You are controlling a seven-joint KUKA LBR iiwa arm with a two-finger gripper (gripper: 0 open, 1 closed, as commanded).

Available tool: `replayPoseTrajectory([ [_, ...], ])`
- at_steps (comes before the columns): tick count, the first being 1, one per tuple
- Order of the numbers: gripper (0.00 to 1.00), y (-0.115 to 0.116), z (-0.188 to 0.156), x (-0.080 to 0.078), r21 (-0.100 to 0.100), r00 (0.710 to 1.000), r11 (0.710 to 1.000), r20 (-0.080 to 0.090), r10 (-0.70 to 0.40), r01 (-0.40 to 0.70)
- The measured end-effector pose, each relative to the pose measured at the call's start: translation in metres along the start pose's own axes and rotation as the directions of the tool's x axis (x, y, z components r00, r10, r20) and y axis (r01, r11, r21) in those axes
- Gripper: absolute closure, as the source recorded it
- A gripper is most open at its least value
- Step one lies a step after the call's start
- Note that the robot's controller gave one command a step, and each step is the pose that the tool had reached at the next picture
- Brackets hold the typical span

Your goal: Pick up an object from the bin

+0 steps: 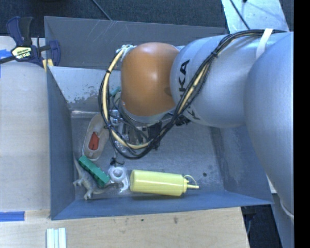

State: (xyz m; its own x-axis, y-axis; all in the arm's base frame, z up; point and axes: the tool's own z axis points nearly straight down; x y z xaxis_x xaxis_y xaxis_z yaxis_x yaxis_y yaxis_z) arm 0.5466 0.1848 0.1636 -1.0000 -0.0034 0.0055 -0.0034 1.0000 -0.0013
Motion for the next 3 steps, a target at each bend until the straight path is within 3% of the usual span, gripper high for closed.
replayPoseTrajectory([
  [1, 0.00, -0.001, -0.005, -0.002, -0.002, 1.000, 1.000, 0.008, 0.003, -0.003],
  [2, 0.00, 0.009, 0.038, 0.019, -0.004, 0.991, 0.991, 0.010, 0.130, -0.130],
  [3, 0.00, 0.016, 0.060, 0.028, -0.001, 0.988, 0.988, 0.004, 0.152, -0.152],
])
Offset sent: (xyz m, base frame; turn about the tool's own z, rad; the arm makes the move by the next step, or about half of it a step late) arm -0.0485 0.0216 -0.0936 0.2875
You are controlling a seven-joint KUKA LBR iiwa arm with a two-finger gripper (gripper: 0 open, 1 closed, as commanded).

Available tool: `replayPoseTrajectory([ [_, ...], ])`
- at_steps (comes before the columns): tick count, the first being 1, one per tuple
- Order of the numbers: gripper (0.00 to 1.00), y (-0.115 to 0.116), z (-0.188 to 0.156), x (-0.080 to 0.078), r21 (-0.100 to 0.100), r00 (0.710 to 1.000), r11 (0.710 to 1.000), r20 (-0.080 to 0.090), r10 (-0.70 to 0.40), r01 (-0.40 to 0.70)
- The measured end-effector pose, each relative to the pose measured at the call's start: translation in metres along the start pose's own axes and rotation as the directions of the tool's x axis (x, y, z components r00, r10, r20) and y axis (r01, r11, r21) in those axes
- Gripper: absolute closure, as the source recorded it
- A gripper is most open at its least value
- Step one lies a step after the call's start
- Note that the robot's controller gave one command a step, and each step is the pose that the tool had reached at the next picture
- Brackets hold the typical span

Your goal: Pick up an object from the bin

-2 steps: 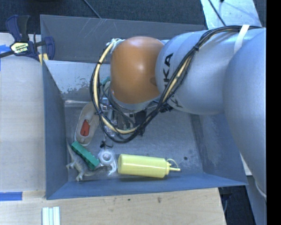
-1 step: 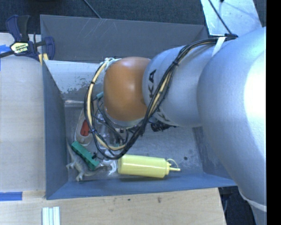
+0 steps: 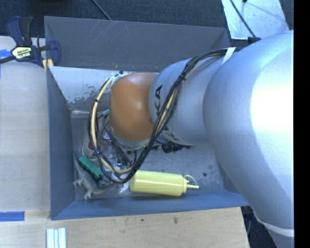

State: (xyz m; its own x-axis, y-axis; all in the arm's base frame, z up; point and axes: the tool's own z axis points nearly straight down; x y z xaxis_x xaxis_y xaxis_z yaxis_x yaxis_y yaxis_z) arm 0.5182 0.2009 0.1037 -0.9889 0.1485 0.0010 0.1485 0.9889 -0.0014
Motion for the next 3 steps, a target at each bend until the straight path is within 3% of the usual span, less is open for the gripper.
replayPoseTrajectory([
  [1, 0.00, 0.003, -0.025, 0.016, -0.002, 0.998, 0.998, 0.001, 0.065, -0.065],
  [2, 0.00, 0.014, 0.006, -0.044, -0.003, 0.975, 0.975, 0.004, -0.223, 0.223],
  [3, 1.00, 0.000, 0.020, -0.008, -0.025, 0.970, 0.970, 0.028, 0.241, -0.240],
])
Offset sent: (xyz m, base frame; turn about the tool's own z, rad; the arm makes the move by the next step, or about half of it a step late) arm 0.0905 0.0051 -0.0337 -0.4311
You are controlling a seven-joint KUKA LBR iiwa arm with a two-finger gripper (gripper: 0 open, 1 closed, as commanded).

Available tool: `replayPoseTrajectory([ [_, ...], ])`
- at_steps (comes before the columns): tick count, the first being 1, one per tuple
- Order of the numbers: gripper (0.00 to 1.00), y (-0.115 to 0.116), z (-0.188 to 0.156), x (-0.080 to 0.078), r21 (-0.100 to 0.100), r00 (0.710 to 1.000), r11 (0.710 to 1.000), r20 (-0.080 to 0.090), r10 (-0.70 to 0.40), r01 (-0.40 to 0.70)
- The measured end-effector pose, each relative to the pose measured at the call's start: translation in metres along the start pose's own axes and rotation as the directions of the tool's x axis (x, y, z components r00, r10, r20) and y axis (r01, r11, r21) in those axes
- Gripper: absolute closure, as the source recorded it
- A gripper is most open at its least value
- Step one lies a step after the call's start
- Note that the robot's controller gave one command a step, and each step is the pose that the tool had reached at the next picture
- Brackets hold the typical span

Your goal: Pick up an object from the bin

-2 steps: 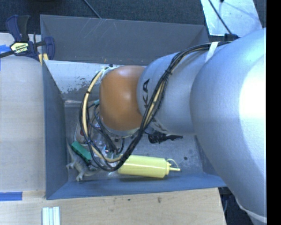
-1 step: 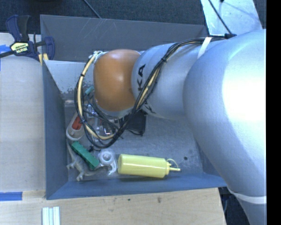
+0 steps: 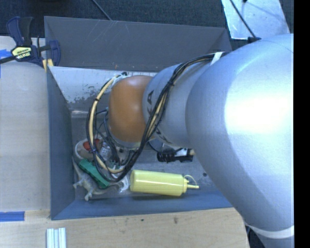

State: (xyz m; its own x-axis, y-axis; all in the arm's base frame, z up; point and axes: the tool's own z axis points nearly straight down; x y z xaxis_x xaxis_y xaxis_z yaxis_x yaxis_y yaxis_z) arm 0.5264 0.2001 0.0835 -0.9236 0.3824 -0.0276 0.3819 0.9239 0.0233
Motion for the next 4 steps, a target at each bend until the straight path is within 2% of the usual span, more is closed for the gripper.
replayPoseTrajectory([
  [1, 1.00, -0.003, 0.001, 0.009, -0.005, 0.996, 0.996, 0.004, 0.089, -0.089],
  [2, 1.00, -0.005, -0.002, 0.013, 0.005, 0.994, 0.994, -0.005, 0.110, -0.110],
  [3, 1.00, -0.006, -0.014, 0.012, 0.018, 0.997, 0.997, -0.017, 0.073, -0.073],
  [4, 1.00, -0.006, -0.021, 0.012, 0.019, 0.999, 0.999, -0.019, 0.029, -0.029],
])
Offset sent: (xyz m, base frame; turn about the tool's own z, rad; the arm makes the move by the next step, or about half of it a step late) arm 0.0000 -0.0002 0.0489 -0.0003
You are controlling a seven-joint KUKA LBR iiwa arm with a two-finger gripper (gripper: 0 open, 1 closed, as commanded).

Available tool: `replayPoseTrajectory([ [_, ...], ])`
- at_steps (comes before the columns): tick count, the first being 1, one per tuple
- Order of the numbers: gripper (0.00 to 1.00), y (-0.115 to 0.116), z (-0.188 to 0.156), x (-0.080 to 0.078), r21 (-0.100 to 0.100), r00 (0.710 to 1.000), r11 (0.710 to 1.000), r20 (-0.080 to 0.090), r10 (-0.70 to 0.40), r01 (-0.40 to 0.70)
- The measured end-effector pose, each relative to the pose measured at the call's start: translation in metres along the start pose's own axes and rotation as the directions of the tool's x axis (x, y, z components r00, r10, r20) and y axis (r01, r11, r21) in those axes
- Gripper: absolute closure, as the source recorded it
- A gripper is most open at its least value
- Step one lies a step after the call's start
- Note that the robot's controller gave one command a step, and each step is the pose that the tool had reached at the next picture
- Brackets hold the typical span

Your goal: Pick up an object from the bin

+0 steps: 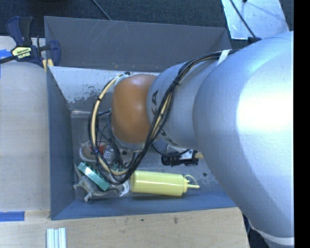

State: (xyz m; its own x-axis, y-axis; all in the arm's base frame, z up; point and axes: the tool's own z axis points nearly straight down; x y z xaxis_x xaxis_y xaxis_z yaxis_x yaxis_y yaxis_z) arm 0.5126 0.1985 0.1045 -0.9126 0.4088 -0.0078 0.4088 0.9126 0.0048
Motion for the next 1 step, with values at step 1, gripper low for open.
replayPoseTrajectory([
  [1, 1.00, -0.0009, -0.0092, 0.0002, 0.004, 1.000, 1.000, -0.003, -0.006, 0.006],
])
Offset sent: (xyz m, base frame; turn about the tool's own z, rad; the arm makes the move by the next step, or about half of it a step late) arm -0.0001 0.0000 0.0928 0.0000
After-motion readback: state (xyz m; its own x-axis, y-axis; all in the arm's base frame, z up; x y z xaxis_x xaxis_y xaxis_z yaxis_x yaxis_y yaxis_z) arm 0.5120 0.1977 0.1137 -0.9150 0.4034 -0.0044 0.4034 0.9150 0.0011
